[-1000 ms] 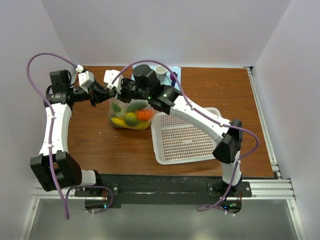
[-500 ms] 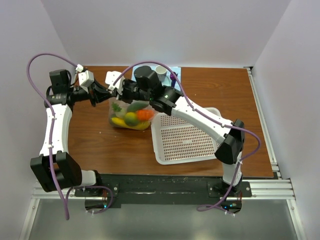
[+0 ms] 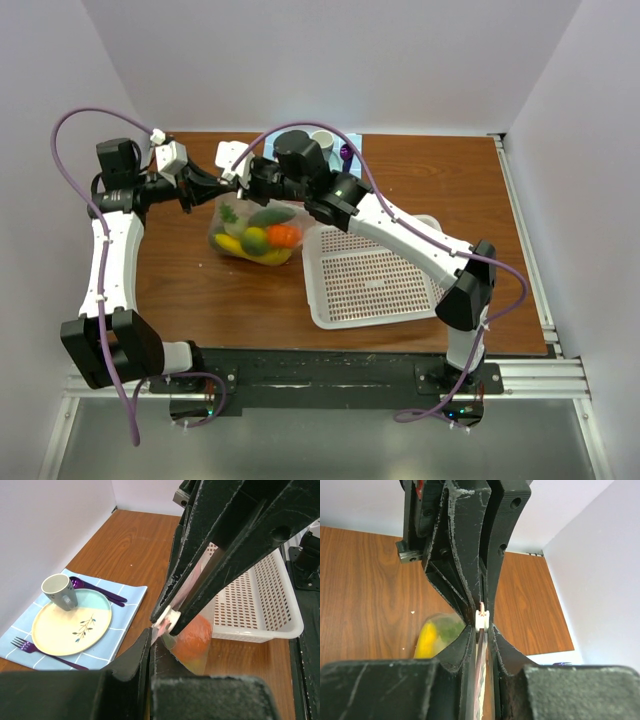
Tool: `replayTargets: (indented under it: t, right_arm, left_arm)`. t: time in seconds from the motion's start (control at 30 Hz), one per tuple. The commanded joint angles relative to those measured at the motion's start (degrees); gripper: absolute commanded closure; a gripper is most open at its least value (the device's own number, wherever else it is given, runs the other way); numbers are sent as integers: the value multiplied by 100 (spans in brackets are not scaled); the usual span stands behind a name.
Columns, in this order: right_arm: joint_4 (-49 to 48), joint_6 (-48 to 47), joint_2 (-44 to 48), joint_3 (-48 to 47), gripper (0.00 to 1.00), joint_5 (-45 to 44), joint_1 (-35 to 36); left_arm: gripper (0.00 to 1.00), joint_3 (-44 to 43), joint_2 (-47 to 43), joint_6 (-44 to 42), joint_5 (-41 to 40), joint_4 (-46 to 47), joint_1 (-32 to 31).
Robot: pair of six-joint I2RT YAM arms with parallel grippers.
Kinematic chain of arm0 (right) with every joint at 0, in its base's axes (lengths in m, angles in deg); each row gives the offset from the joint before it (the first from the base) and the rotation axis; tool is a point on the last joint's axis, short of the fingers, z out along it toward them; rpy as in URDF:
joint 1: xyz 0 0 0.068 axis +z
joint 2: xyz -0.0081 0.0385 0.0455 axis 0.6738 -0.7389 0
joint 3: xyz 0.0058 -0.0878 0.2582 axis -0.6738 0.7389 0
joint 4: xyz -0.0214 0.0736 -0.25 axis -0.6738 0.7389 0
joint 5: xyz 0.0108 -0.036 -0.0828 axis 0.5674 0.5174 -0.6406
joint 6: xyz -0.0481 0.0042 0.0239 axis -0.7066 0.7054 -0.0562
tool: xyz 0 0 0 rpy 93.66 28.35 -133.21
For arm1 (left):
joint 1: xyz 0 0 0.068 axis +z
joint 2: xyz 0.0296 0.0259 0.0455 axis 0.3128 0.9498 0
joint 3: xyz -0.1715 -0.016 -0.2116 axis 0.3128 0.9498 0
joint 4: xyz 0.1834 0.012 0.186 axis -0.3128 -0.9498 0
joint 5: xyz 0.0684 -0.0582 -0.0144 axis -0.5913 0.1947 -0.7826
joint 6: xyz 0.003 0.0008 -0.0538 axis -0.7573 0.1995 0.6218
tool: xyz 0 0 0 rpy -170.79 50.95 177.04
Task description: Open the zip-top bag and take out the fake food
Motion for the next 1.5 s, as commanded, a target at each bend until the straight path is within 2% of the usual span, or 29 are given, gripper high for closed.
replayTargets:
  t: [0.0, 0.07, 0.13, 0.4, 0.5, 0.97, 1.1, 1.47]
  right_arm:
    - [-153, -36, 313, -32, 96, 34, -22]
    - [-197, -18, 330, -6, 75, 43, -14]
    - [-215, 34, 339, 3, 69, 34, -14]
    - [-303, 114, 278, -120, 67, 25, -22]
    - [-311, 122, 286, -120, 67, 42, -22]
    - [-417, 131, 278, -138, 86, -10, -22]
    - [-321, 70, 330, -94, 93, -63, -22]
    - [-469, -10, 1217, 1215, 95, -432, -400]
  left_arm:
    - [100, 51, -189, 157, 1175, 315, 21]
    - [100, 60, -189, 166, 1167, 324, 21]
    - [100, 60, -189, 175, 1175, 333, 21]
    - [100, 112, -233, 201, 1167, 395, 12]
    - [100, 165, -251, 280, 1149, 508, 21]
    - [100, 323, -365, 526, 1123, 851, 21]
    - [100, 376, -374, 833, 1140, 1133, 21]
    - [100, 288, -418, 1897, 1290, 2239, 74]
